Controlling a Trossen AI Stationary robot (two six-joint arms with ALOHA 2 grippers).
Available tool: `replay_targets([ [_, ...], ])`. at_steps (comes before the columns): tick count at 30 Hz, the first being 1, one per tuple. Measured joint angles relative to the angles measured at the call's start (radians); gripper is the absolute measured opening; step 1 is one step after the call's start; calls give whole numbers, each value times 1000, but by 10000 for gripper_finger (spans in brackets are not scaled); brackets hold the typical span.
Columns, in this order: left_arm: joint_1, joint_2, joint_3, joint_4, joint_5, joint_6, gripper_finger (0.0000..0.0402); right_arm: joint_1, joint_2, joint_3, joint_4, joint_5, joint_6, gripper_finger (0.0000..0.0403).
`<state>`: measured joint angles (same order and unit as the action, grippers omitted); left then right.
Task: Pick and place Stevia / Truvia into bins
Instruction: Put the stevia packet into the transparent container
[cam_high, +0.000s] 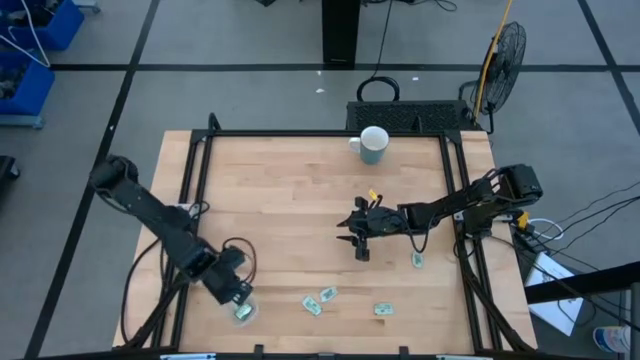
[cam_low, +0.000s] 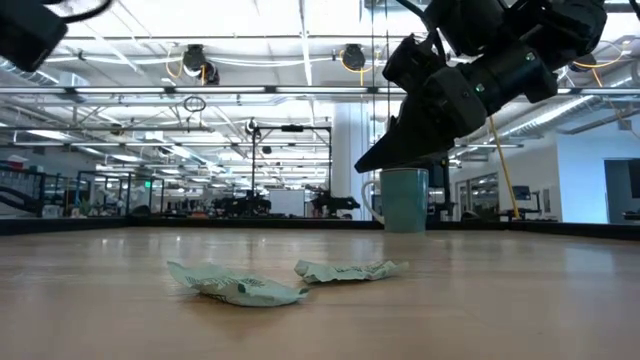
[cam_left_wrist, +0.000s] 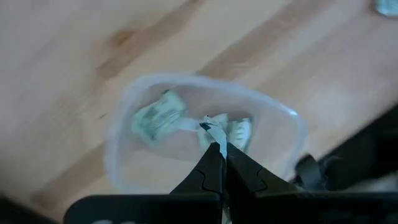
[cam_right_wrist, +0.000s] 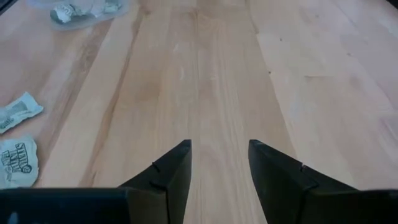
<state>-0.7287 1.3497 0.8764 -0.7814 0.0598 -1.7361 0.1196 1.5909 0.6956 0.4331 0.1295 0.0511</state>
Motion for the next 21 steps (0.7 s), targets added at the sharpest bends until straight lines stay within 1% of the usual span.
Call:
replay_targets([
  [2,-30,7,0,-1,-32,-83,6,0,0,0,1,0,-20,151],
  [5,-58,25,0,-1,-71,-135,18,0,0,0,3,0,-40,151],
  [10,-78,67,0,-3,-95,-133,34,0,0,0,3,0,-38,151],
  [15,-78,108,0,-3,-95,-130,36,0,0,0,1,-1,-38,151],
  [18,-78,115,0,0,-95,-104,36,0,0,0,-1,-2,-40,151],
  [19,-77,114,0,5,-95,-95,36,0,0,0,-1,-7,-47,151],
  [21,-72,107,0,19,-90,-73,36,0,0,0,2,-62,-77,151],
])
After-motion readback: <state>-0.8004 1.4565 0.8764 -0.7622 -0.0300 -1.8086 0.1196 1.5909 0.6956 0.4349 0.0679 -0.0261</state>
